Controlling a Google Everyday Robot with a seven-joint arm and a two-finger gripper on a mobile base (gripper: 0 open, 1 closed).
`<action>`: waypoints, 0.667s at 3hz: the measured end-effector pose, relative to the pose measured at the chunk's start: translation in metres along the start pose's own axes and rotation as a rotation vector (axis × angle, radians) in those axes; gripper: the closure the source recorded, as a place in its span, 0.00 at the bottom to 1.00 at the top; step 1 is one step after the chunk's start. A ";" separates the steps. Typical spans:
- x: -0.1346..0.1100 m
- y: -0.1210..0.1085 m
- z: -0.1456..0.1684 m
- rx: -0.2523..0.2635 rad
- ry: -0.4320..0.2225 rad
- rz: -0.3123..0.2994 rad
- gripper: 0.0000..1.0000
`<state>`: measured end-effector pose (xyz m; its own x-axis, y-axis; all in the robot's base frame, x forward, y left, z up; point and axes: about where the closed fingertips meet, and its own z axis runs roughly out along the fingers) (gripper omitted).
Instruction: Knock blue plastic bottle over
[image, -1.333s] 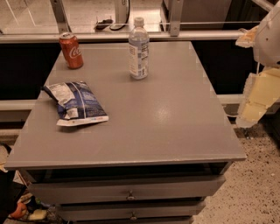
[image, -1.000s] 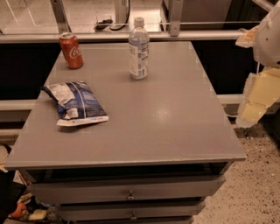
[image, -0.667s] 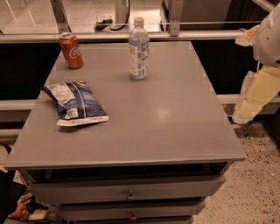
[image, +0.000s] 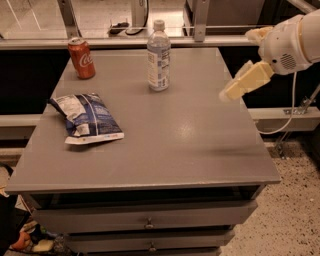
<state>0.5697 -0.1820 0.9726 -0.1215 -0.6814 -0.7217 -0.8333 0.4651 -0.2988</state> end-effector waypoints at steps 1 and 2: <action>-0.024 -0.029 0.031 0.019 -0.178 0.047 0.00; -0.044 -0.041 0.057 0.007 -0.304 0.103 0.00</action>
Offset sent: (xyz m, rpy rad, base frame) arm 0.1019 0.0640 0.0134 0.4855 -0.1117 0.0270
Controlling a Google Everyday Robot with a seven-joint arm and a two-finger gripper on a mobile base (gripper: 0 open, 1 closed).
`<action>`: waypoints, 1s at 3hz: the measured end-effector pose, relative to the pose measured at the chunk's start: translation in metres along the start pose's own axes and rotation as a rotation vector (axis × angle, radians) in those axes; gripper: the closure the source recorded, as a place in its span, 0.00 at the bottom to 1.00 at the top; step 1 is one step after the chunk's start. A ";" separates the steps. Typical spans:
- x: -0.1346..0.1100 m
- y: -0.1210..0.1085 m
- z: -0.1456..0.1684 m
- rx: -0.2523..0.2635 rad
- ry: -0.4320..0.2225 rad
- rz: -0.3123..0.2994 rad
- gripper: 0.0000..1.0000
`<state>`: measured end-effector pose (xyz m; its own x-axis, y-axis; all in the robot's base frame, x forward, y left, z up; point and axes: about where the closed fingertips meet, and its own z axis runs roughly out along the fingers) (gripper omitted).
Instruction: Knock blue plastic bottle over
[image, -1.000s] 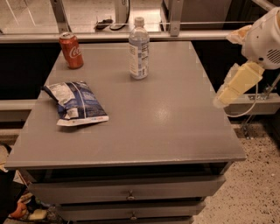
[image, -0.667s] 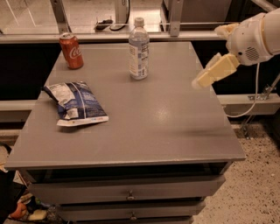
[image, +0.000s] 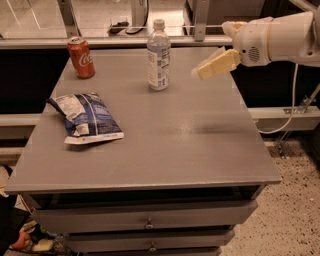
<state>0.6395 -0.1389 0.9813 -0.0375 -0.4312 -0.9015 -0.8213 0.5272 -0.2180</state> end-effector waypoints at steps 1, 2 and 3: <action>-0.007 -0.006 0.024 0.013 -0.113 0.099 0.00; -0.007 -0.005 0.024 0.013 -0.113 0.099 0.00; -0.005 -0.008 0.037 0.009 -0.122 0.109 0.00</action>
Offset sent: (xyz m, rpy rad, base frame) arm 0.0155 0.0130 -0.0028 0.1275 0.0095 -0.0211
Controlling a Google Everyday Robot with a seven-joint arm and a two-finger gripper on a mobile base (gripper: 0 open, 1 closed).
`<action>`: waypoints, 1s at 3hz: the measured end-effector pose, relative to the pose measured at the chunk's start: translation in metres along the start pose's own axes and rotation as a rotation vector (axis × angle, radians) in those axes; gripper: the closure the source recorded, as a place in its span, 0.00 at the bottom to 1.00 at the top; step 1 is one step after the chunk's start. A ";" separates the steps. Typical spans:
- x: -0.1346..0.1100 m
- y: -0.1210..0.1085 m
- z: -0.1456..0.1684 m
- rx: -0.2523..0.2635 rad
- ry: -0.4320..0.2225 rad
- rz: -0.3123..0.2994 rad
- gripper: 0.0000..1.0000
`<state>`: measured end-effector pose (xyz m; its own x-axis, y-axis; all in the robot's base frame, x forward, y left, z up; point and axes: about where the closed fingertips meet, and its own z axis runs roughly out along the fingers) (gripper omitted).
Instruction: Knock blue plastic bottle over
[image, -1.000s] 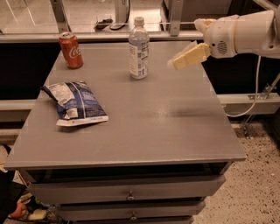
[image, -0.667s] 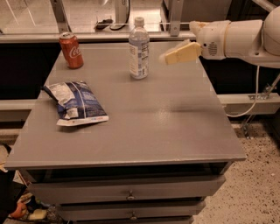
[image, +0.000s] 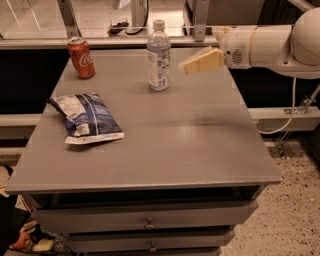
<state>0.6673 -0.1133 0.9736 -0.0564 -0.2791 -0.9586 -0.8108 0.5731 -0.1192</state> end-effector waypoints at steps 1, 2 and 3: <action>0.003 -0.004 0.018 -0.005 -0.031 0.005 0.00; 0.008 -0.004 0.037 -0.014 -0.062 0.015 0.00; 0.018 -0.001 0.057 -0.023 -0.097 0.033 0.00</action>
Offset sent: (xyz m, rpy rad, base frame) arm 0.0403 0.0384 -0.0336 0.1099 -0.0261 0.0238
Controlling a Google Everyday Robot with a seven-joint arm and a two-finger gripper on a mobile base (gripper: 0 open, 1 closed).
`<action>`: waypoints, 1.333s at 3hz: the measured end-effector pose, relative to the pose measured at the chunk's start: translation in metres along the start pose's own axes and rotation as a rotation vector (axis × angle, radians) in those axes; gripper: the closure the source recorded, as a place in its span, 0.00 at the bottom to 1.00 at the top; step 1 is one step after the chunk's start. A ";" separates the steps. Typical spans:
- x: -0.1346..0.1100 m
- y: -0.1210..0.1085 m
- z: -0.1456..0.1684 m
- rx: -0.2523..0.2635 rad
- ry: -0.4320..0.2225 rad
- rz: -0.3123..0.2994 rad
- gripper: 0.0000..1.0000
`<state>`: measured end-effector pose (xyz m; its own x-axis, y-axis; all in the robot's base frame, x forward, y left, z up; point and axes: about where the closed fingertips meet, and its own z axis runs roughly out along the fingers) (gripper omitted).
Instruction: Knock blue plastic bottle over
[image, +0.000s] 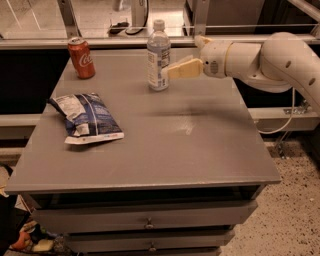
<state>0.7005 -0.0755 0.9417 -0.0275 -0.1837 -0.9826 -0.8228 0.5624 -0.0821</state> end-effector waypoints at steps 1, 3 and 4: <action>0.011 0.003 0.020 -0.015 -0.034 0.022 0.00; 0.019 0.004 0.053 -0.032 -0.084 0.043 0.00; 0.018 0.006 0.055 -0.036 -0.085 0.043 0.13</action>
Offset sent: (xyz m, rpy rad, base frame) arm 0.0272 0.0373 -0.0340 0.1115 -0.0069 0.0164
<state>0.7264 -0.0308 0.9141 -0.0162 -0.0899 -0.9958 -0.8418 0.5386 -0.0349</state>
